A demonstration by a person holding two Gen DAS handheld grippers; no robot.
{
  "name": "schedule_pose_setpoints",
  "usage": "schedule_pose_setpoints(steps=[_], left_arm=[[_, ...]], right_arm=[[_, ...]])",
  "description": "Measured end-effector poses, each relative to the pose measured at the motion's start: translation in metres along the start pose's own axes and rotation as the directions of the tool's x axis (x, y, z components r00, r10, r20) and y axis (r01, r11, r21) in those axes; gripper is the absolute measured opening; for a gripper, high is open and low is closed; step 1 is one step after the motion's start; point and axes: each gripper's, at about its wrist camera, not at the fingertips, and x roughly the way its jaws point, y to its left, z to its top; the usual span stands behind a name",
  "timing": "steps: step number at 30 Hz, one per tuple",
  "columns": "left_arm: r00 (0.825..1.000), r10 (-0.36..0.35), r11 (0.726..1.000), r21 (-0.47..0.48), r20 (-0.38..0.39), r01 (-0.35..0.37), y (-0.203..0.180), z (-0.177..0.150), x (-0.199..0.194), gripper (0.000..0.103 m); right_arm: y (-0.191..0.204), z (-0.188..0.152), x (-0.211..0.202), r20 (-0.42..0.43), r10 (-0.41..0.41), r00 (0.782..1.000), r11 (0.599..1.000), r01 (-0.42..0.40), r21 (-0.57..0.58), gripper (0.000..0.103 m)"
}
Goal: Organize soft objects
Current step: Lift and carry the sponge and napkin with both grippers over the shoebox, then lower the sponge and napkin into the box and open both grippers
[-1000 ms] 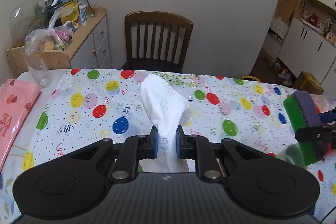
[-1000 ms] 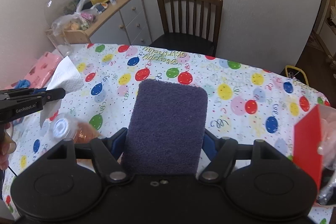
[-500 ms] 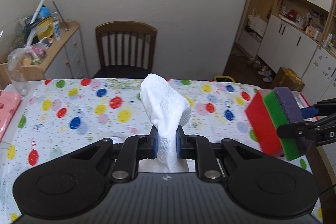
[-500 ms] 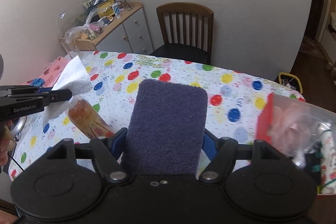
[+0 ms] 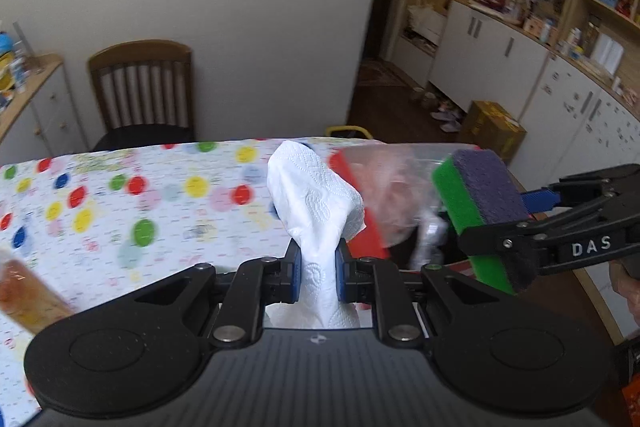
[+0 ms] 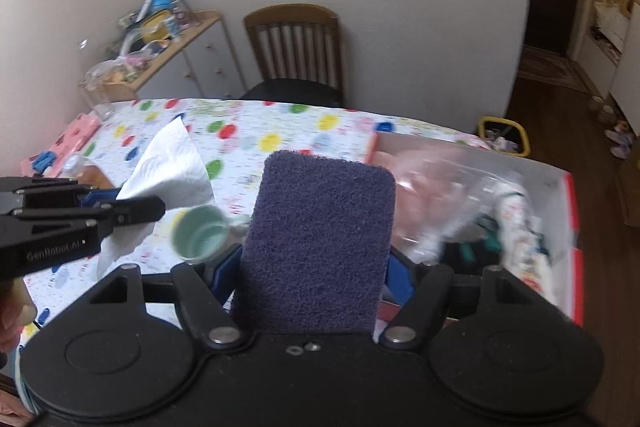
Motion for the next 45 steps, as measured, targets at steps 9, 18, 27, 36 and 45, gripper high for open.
schedule_pose_setpoints(steps=[9, 18, 27, 36, 45], left_arm=[[0.998, -0.044, 0.998, 0.041, -0.037, 0.046, -0.078, 0.007, 0.053, 0.016], [0.996, -0.023, 0.997, 0.073, -0.084, 0.029, -0.117, 0.018, 0.111, 0.016], [0.996, 0.010, 0.993, 0.120, -0.093, 0.001, -0.139, 0.032, 0.164, 0.016], [0.987, -0.008, 0.998, 0.059, -0.162, 0.018, -0.127, 0.036, 0.205, 0.016], [0.969, -0.017, 0.999, 0.031, -0.246, 0.025, -0.120, 0.023, 0.232, 0.016]], right_arm=[[-0.084, -0.017, -0.012, -0.003, -0.100, 0.995, 0.992, 0.100, 0.078, 0.072], [-0.154, -0.020, 0.006, -0.035, -0.168, 0.985, 0.973, 0.171, 0.154, 0.072], [-0.174, -0.010, 0.057, -0.112, -0.146, 0.983, 0.980, 0.159, 0.117, 0.072], [-0.171, -0.018, 0.087, -0.142, -0.086, 0.986, 0.990, 0.101, 0.098, 0.071], [-0.170, -0.018, 0.095, -0.141, -0.063, 0.988, 0.990, 0.080, 0.119, 0.072]])
